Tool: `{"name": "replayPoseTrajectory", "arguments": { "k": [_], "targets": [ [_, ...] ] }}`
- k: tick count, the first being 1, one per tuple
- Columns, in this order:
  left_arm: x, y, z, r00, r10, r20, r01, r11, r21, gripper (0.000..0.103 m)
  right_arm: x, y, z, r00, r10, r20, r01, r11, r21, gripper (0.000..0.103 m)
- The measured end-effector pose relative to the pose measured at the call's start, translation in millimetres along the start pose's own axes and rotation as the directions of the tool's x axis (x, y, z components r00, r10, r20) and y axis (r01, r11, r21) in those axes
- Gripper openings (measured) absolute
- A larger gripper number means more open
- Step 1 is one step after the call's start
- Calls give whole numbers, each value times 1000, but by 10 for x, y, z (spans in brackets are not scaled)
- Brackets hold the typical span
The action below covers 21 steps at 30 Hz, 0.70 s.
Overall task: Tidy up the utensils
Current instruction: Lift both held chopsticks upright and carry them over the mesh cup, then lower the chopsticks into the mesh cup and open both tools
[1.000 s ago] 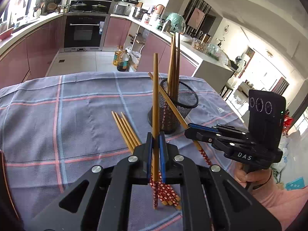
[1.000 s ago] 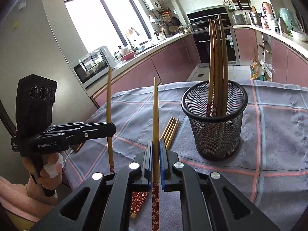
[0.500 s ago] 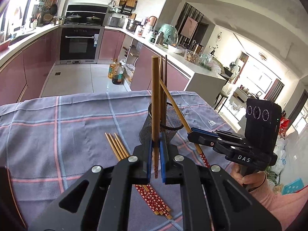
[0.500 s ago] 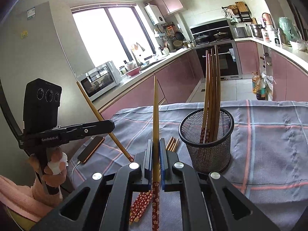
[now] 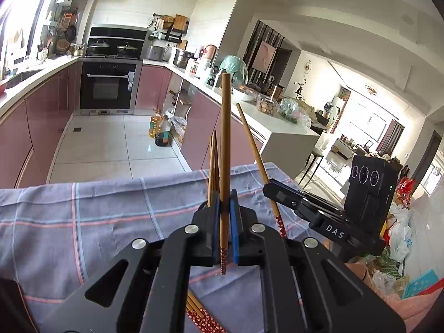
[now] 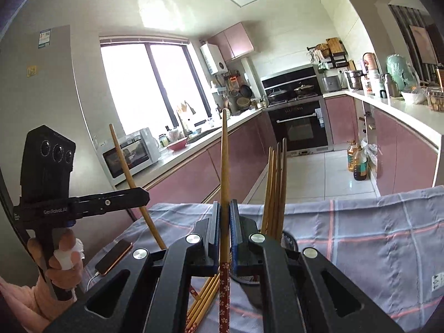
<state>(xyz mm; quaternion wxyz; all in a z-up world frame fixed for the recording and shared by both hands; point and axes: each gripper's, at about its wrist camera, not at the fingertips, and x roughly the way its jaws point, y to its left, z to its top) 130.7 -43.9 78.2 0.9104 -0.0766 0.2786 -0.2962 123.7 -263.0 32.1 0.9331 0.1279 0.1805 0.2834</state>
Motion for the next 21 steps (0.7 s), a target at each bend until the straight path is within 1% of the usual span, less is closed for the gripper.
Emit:
{"name": "replayPoseTrajectory", "arguments": {
  "k": [4,6,9,12,17,19,21],
  "targets": [
    [49,-58,215,999,14,39,-15,1000,11,8,119,-83,65,998,-24,55,24,1000,-3,6],
    [101,-74,307,999,17,49,-18,1000,11,8,195,-122,75,996,-46,75,47,999,-4,6],
    [218,-92,373,997,46,54,-47,999,23,8,319,-200,64,993,-73,96,73,997,9,6],
    [374,-86,361,998,52,31,-53,998,30,8,432,-280,7,988,-103,112,101,994,28,6],
    [627,-54,264,997,73,-34,-71,996,54,8,571,-300,-120,977,-173,127,175,985,-2,6],
    [705,-28,220,995,80,-58,-76,995,64,8,599,-308,-141,975,-185,121,187,982,-10,6],
    [756,-17,157,993,82,-83,-75,994,79,8,616,-320,-186,977,-191,97,193,981,-15,6]
  ]
}}
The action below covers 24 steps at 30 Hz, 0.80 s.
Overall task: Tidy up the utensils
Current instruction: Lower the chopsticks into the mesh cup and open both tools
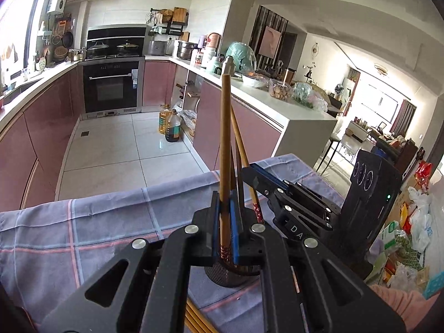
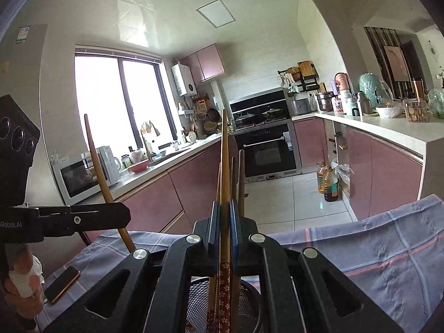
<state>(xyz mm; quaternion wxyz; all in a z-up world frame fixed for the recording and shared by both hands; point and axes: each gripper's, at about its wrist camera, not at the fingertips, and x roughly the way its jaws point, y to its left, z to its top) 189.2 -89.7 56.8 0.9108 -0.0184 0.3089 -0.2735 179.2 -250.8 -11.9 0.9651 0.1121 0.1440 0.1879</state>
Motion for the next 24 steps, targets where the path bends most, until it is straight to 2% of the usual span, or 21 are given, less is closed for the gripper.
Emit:
{"name": "replayPoseTrajectory", "arguments": {
  "k": [6,13,20,22,24],
  "targets": [
    [240,-12,-112,996,8,-86,-5,999,43,8,-33,-94,-65,994,3,-111,-1,1000,24,6],
    [490,-23,-152,988,16,-155,-7,998,63,8,32,-131,-57,969,20,-245,-9,999,45,8],
    [664,22,-150,984,27,-177,-19,999,44,9,38,-128,-95,963,15,-271,5,997,74,9],
    [672,33,-162,984,22,-174,-17,999,34,11,3,-135,-85,964,12,-267,9,997,77,19],
    [646,58,-190,986,22,-165,-19,1000,24,13,-43,-120,-80,965,7,-262,11,998,70,23]
  ]
}}
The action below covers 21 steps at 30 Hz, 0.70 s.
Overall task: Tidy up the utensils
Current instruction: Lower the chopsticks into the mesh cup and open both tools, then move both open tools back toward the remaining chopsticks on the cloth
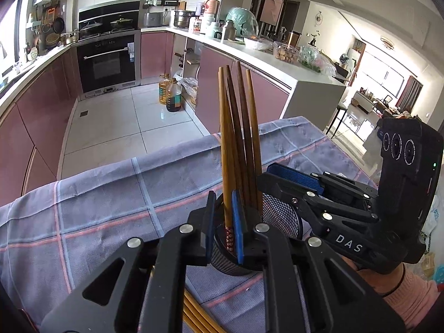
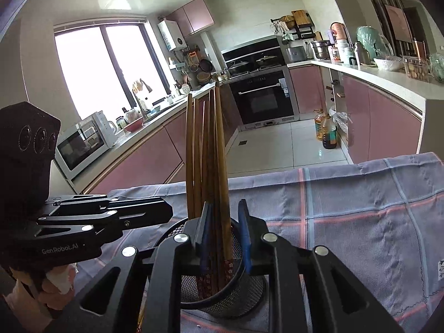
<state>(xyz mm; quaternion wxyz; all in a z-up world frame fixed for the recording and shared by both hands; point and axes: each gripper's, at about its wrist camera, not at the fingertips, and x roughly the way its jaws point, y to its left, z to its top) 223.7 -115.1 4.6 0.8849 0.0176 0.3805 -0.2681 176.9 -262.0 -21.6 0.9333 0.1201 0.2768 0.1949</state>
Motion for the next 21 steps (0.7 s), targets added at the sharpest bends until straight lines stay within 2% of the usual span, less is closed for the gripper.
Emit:
{"name": "replayPoseTrajectory", "arguments": {
  "k": [3,5,7,10,13,15,19,21],
  "targets": [
    [-97,22,-69,999,11,31,-10,1000,-15,18,-95,31,-6,1000,6,8,-6,1000,-5,31],
    [-214,68,-134,998,17,63,-14,999,-35,22,-180,71,-7,1000,21,18,-21,1000,-13,31],
    [-353,117,-218,995,18,102,-13,999,-53,25,-284,127,-15,999,40,31,-39,999,-27,36],
    [-577,190,-382,986,29,163,-17,997,-77,37,-440,260,-56,997,71,44,-68,995,-67,42],
    [-757,292,-576,978,52,200,-32,994,-105,42,-551,406,-137,994,101,40,-95,989,-114,47],
    [-833,351,-727,975,83,205,-58,991,-125,48,-579,488,-212,991,133,19,-129,983,-132,48],
    [-913,472,-1054,975,137,174,-108,980,-169,75,-466,641,-435,983,165,-76,-175,973,-148,50],
    [-916,500,-1190,974,167,154,-139,974,-177,75,-365,711,-570,977,171,-131,-189,971,-144,51]
  ]
}}
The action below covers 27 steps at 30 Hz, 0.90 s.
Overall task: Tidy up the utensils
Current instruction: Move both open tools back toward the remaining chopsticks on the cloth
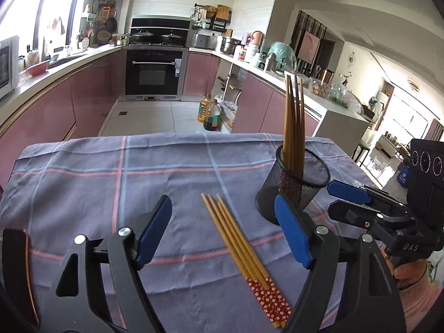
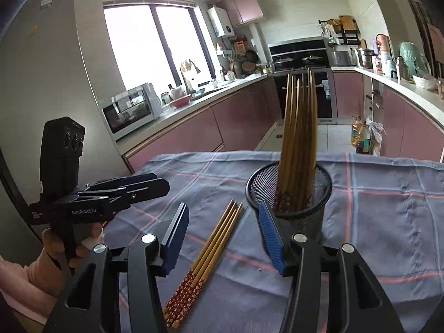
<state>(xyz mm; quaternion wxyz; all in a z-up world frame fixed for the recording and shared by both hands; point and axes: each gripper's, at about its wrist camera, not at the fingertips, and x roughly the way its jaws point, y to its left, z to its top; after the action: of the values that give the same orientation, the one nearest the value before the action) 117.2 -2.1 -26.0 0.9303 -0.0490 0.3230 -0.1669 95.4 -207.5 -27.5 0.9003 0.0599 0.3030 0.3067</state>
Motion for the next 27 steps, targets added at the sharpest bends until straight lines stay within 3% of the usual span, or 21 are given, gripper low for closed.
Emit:
{"name": "replayPoseTrajectory", "arguments": {
  "k": [7,11,15,27],
  "targets": [
    [-17,81,-359,996,85,-33,-85,996,-1,87,405,106,-286,987,-13,-162,17,1000,20,51],
    [-24,104,-453,992,116,-51,-117,993,-9,88,523,115,-391,976,-39,-213,48,998,36,51],
    [18,84,-534,984,162,-75,-161,987,10,92,553,135,-455,970,-73,-231,79,997,17,51],
    [134,5,-636,973,192,-124,-188,981,41,93,629,221,-506,957,-141,-252,137,990,-36,50]
  ]
}}
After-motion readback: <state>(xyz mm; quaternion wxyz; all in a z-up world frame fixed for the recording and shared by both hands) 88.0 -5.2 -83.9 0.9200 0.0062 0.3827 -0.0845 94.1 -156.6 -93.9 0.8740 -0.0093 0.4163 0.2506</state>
